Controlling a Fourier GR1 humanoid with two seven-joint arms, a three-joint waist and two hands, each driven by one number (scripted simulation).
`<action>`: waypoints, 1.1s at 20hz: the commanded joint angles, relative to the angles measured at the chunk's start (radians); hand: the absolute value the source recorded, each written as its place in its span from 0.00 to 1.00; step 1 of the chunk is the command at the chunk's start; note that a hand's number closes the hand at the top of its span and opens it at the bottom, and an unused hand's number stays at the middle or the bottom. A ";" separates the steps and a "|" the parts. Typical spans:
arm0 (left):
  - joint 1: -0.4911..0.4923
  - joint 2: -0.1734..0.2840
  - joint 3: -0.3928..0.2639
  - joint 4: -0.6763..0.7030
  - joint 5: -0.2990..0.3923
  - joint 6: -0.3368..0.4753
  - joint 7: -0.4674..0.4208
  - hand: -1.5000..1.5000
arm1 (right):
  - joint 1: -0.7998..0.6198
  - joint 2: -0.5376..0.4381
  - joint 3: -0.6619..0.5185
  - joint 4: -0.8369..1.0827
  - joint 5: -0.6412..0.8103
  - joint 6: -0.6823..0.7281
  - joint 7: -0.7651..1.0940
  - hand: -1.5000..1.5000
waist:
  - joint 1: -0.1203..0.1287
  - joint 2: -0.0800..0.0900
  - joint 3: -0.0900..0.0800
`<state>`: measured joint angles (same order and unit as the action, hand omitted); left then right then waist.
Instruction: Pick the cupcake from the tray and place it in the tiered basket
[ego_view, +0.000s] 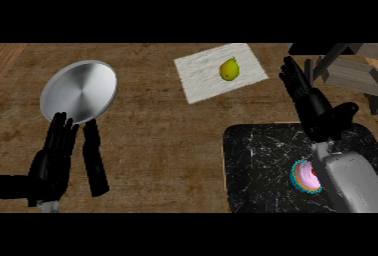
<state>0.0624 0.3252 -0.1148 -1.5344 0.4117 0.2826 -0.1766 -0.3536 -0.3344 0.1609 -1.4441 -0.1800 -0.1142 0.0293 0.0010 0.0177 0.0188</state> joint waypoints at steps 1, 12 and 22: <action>0.019 0.023 -0.013 -0.033 -0.035 0.002 0.061 0.50 | 0.089 0.040 0.025 -0.126 0.004 -0.005 -0.003 1.00 | -0.005 -0.020 -0.019; -0.100 0.152 -0.042 0.007 -0.029 -0.101 0.265 0.50 | 0.313 0.057 0.013 -0.348 0.284 -0.427 0.241 0.00 | -0.051 -0.025 -0.021; -0.078 0.152 -0.045 -0.026 -0.039 -0.118 0.283 0.50 | 0.406 -0.426 0.030 -0.689 0.573 -0.095 0.637 0.00 | -0.034 -0.029 -0.027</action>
<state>-0.0211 0.4702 -0.1663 -1.5600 0.3668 0.1792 0.1070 0.0293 -0.6029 0.1921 -2.0531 0.3123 -0.3320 0.5251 -0.0363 -0.0102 -0.0054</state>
